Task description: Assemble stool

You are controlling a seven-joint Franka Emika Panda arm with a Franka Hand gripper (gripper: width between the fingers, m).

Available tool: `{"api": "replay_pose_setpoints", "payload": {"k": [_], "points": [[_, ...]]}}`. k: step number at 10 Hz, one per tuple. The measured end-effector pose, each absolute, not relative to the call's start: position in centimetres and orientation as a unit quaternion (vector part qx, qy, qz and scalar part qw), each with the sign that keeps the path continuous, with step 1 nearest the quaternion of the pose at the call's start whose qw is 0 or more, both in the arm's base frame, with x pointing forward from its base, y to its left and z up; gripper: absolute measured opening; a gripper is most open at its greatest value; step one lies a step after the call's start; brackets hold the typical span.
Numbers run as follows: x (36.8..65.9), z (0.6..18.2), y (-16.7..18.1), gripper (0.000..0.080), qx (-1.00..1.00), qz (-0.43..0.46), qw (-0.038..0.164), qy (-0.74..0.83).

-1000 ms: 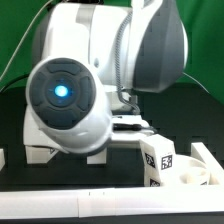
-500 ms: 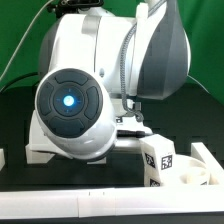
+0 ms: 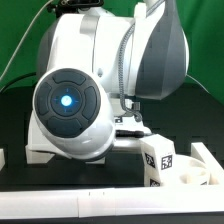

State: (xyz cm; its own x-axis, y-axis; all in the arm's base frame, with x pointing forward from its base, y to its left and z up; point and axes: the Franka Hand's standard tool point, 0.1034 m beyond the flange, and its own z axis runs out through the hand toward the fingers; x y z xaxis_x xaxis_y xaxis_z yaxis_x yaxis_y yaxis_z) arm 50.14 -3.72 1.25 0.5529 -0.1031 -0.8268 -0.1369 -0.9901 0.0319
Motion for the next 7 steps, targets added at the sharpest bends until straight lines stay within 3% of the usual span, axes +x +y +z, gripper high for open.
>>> {"api": "replay_pose_setpoints", "payload": {"k": [3, 5, 7], "points": [[50.2, 2.0, -3.9, 0.0335, -0.879, 0.472, 0.019, 0.069], [51.3, 7.5, -4.1, 0.0337, -0.877, 0.474, 0.028, 0.075], [51.3, 11.5, -2.6, 0.0337, -0.868, 0.484, 0.02, 0.105]]}}
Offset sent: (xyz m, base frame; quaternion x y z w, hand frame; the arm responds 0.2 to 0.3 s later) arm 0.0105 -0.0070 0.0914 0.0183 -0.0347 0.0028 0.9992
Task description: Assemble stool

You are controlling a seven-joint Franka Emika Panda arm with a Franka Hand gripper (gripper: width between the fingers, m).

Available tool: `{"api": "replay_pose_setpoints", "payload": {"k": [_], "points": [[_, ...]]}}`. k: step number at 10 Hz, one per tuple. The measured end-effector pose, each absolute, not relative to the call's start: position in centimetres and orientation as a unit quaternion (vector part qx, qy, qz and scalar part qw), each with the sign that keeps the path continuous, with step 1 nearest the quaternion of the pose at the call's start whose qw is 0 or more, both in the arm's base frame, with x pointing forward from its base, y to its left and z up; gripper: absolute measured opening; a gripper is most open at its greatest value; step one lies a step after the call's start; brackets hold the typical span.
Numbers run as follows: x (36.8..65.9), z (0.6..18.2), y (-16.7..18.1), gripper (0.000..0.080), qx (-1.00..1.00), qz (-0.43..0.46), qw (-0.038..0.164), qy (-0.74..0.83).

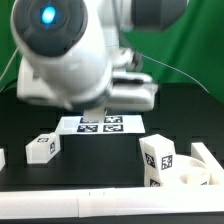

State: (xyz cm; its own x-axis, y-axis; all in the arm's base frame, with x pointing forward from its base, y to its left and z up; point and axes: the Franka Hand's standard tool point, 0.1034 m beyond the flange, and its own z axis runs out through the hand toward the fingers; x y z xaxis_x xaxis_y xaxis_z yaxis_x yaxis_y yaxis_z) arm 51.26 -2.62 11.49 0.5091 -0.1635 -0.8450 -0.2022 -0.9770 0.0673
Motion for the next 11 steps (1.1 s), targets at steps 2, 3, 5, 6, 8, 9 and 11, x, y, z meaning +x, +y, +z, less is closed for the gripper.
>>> {"api": "replay_pose_setpoints", "payload": {"k": [2, 3, 5, 6, 8, 9, 11], "points": [[52.8, 10.4, -2.6, 0.0337, -0.895, 0.433, 0.015, 0.106], [52.9, 10.8, -2.4, 0.0337, -0.908, 0.404, 0.017, 0.107], [53.7, 10.9, -1.8, 0.0337, -0.936, 0.331, 0.017, 0.114], [54.4, 12.1, 0.2, 0.0337, -0.941, 0.308, 0.01, 0.139], [57.3, 15.6, 5.1, 0.0337, -0.96, 0.221, 0.005, 0.169], [58.5, 16.6, 6.6, 0.0337, -0.963, 0.204, 0.002, 0.174], [60.2, 16.5, 6.6, 0.0337, -0.978, 0.123, 0.005, 0.167]]}}
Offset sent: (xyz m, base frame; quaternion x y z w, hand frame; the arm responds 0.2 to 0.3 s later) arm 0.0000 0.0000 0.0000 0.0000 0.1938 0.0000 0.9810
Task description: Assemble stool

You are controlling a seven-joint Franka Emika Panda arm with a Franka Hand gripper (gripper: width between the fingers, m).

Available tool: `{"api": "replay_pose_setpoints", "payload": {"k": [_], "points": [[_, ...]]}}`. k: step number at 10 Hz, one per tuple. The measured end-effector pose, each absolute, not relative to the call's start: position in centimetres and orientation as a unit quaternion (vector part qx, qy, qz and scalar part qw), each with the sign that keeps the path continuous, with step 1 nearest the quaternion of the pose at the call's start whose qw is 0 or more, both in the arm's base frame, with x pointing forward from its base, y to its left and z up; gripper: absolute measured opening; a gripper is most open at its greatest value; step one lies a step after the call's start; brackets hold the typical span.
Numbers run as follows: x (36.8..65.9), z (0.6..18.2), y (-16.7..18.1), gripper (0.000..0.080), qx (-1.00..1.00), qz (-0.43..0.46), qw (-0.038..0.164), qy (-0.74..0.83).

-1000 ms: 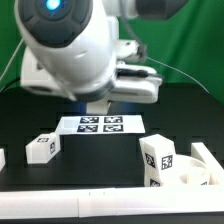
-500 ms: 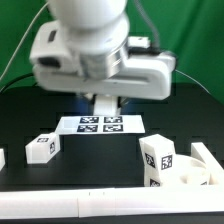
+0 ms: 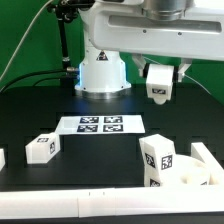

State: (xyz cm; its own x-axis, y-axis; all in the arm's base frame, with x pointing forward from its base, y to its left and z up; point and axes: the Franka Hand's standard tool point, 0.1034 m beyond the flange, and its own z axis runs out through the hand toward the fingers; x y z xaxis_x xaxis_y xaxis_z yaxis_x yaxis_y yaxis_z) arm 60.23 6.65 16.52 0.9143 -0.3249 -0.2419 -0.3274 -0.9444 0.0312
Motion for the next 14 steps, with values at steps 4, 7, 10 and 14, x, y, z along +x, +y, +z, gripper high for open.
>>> {"api": "replay_pose_setpoints", "payload": {"k": [4, 7, 10, 14], "points": [[60.9, 14.8, 9.2, 0.0337, -0.984, -0.055, 0.025, 0.169], [61.8, 13.8, 11.9, 0.0337, -0.967, -0.163, 0.033, 0.193], [61.7, 13.3, 13.0, 0.0337, -0.963, -0.203, 0.039, 0.175], [63.7, 13.3, 10.4, 0.0337, -0.98, -0.199, -0.015, 0.012]]}}
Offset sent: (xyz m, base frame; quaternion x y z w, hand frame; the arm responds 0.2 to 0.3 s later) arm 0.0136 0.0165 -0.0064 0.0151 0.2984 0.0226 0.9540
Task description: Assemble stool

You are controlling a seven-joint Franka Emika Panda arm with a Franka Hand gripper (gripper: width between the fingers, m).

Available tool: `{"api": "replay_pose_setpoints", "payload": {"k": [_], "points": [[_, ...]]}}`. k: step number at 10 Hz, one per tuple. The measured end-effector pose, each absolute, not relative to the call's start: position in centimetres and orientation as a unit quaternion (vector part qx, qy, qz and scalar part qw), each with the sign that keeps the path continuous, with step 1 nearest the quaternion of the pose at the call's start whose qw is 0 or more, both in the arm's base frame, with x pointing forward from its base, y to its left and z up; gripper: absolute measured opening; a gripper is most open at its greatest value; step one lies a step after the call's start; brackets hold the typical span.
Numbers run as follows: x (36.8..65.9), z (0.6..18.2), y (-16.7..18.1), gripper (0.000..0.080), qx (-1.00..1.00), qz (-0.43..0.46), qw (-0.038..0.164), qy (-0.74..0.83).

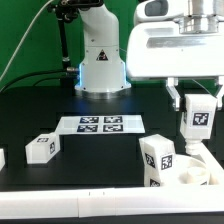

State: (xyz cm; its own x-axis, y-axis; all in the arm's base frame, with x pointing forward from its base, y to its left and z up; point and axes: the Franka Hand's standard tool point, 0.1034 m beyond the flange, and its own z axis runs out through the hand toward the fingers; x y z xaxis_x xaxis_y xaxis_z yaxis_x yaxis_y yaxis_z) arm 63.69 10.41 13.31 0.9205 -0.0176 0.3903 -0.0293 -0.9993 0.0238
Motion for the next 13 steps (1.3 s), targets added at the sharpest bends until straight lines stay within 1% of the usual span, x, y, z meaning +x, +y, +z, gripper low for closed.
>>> {"api": "replay_pose_setpoints", "payload": {"k": [3, 5, 6, 11, 13], "points": [[63.5, 13.1, 10.5, 0.0337, 0.98, 0.198, 0.014, -0.014], [63.1, 12.6, 9.9, 0.0337, 0.986, 0.164, 0.013, -0.028], [63.2, 12.4, 10.2, 0.0337, 0.988, 0.153, 0.011, -0.032], [62.7, 10.1, 11.6, 0.0337, 0.988, 0.152, 0.011, -0.027], [62.6, 9.7, 12.1, 0.0337, 0.988, 0.15, 0.01, -0.028]]}}
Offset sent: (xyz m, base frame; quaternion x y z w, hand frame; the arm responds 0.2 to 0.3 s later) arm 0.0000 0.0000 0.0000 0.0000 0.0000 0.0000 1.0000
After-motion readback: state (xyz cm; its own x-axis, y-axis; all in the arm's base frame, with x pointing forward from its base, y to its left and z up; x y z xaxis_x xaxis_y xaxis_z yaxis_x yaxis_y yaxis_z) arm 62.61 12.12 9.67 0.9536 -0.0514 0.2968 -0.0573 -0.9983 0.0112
